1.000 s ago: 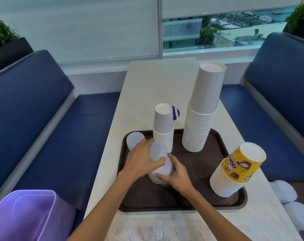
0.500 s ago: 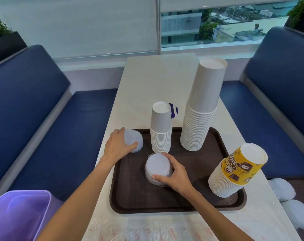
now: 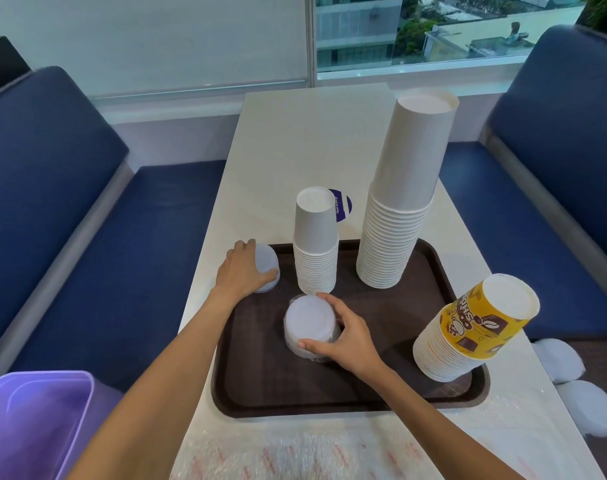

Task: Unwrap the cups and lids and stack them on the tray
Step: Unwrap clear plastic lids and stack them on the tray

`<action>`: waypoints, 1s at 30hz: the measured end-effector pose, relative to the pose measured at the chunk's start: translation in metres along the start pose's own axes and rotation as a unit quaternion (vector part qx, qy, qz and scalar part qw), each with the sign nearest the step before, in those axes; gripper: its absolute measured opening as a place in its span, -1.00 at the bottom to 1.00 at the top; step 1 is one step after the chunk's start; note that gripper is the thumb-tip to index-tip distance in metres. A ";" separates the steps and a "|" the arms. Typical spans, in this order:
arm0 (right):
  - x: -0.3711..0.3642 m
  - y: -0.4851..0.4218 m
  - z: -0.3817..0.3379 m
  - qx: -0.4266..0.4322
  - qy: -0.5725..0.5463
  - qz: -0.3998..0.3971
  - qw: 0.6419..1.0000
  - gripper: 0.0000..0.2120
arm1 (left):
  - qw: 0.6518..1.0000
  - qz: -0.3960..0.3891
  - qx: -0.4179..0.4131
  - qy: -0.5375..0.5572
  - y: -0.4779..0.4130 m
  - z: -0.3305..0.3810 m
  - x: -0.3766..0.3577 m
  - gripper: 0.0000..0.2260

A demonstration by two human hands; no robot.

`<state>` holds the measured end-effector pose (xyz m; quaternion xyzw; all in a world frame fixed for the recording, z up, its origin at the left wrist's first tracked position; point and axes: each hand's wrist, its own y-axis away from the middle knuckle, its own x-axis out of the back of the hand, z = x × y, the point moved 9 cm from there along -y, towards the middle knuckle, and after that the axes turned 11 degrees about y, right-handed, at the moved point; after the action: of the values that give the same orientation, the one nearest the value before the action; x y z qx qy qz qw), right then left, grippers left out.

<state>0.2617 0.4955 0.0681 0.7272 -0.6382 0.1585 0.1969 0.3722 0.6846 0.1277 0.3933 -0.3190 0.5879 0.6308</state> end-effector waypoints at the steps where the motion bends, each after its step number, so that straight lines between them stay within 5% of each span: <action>1: -0.001 0.000 0.000 -0.001 0.000 -0.001 1.000 -0.16 | 1.000 -0.005 0.003 0.005 0.000 -0.001 -0.001 -0.30; 10: -0.001 0.001 0.000 -0.005 0.000 -0.006 1.000 -0.17 | 0.992 -0.010 0.032 0.118 -0.001 -0.009 -0.006 -0.08; 17: -0.002 0.000 0.001 -0.005 -0.003 -0.006 1.000 -0.22 | 0.993 0.016 0.051 0.110 0.001 -0.009 -0.004 -0.21; 25: -0.001 0.002 -0.002 -0.001 0.004 -0.007 1.000 -0.24 | 0.987 0.044 0.039 0.147 0.006 -0.008 -0.003 -0.08; 30: -0.001 0.003 -0.004 0.001 0.026 -0.010 1.000 -0.17 | 0.968 0.128 -0.016 0.214 0.037 0.006 0.024 -0.33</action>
<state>0.2584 0.4977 0.0717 0.7294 -0.6253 0.1761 0.2143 0.3382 0.6912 0.1562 0.2040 -0.2341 0.7288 0.6103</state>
